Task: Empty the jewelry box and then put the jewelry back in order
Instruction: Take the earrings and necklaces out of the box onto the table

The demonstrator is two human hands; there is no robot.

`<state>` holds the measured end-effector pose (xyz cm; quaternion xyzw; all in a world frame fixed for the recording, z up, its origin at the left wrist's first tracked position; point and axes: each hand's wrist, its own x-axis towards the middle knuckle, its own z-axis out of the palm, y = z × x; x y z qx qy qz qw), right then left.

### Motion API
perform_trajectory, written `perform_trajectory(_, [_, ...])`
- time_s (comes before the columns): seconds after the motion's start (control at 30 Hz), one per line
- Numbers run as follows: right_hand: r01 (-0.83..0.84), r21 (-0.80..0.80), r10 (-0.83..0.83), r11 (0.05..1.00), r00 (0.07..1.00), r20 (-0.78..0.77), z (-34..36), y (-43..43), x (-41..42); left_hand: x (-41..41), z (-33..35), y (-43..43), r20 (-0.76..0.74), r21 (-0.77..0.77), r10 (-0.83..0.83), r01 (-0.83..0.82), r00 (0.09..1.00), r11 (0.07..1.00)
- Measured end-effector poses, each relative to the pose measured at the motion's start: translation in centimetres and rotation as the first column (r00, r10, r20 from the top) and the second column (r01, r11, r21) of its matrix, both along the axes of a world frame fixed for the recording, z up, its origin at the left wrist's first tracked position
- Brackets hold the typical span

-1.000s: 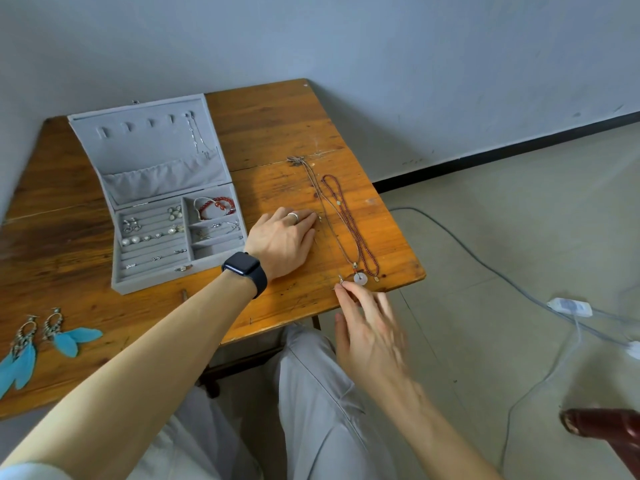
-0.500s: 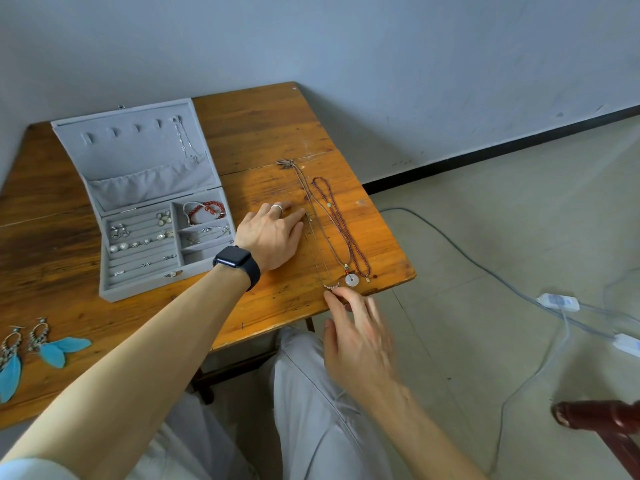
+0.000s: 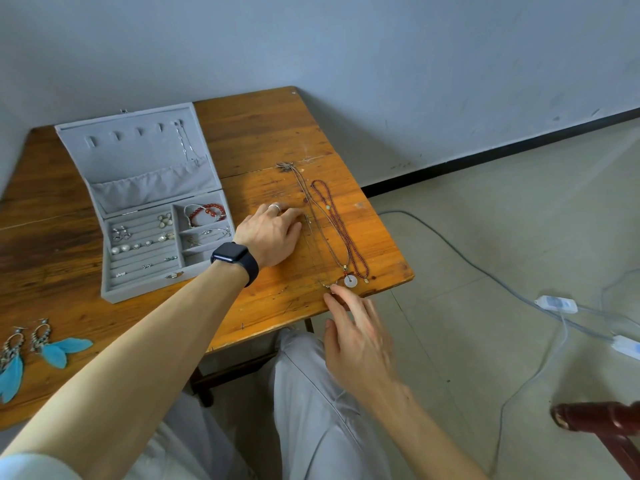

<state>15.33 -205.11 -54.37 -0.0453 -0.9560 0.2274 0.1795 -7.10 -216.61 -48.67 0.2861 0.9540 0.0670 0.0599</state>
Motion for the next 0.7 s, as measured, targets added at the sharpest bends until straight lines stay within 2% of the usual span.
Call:
perform_trajectory(0.13, [-0.010,-0.010,0.009,1.000,1.000,-0.020,0.6,0.0,0.2,0.4,0.8,-0.4,0.012,-0.005,0.004,-0.004,1.000,1.000])
perform_trajectory(0.3, [0.007,-0.075,-0.012,0.997,0.997,-0.070,2.6,1.1,-0.6,2.5,1.8,-2.1,-0.044,0.013,0.055,-0.054,0.998,0.998])
perform_trajectory(0.43, [-0.047,-0.034,0.045,0.998,0.996,-0.072,5.3,2.0,-2.4,4.8,2.2,-4.6,-0.087,0.046,0.090,-0.086,0.992,0.995])
perform_trajectory(0.6, [-0.146,0.044,0.144,0.988,0.989,0.042,8.1,1.6,-6.3,7.0,2.8,-7.8,-0.106,0.078,0.158,-0.150,0.982,0.986])
perform_trajectory(0.7, [-0.199,0.102,0.196,0.975,0.980,0.043,9.4,0.3,-8.7,7.4,3.2,-9.8,-0.123,0.091,0.209,-0.199,0.970,0.976])
